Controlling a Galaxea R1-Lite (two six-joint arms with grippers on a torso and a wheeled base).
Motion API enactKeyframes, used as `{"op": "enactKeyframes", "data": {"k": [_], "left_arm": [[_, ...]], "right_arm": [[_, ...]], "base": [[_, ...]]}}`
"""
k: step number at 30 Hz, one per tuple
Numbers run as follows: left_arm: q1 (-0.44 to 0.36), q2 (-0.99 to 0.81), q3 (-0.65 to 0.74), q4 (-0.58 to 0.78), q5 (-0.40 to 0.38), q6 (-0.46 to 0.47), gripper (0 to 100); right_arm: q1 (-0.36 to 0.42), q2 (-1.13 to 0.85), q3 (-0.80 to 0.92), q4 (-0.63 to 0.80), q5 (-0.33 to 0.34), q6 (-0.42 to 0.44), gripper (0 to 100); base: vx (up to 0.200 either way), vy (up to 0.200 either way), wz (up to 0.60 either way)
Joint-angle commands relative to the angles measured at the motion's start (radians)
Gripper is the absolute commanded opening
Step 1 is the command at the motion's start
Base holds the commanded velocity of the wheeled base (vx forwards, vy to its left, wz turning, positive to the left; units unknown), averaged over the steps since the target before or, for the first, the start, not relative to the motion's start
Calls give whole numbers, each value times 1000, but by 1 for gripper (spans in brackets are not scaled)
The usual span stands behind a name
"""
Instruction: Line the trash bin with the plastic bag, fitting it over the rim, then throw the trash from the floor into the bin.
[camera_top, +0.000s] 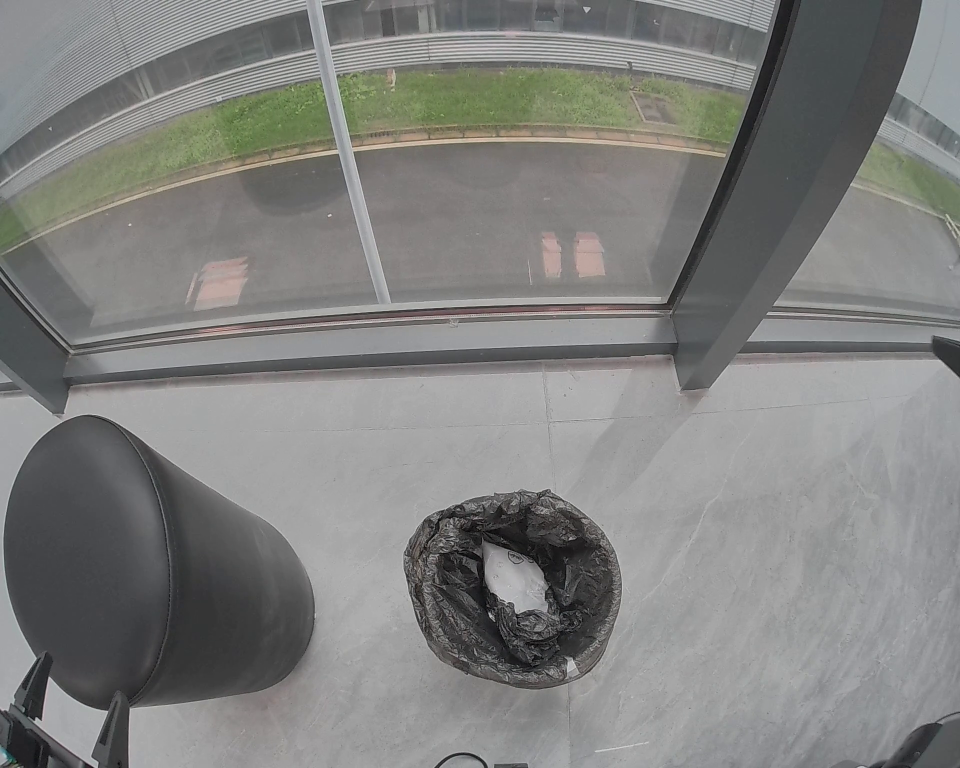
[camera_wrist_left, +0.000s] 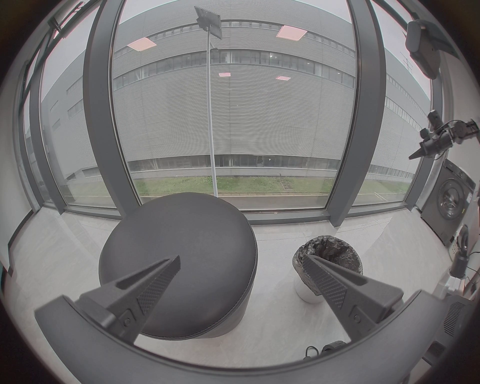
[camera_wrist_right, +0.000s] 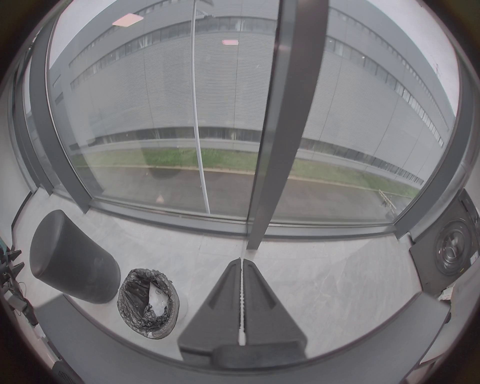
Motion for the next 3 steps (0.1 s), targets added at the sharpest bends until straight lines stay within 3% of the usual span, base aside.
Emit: {"op": "enactKeyframes", "data": {"k": [1, 3], "left_arm": [[0, -17, 16, 0, 0, -1, 100], [0, -17, 16, 0, 0, -1, 100]], "right_arm": [[-28, -341, 119, 8, -8, -17, 0], [-64, -407, 128, 27, -9, -19, 0]], "base": [[0, 0, 0], [0, 0, 0]]}}
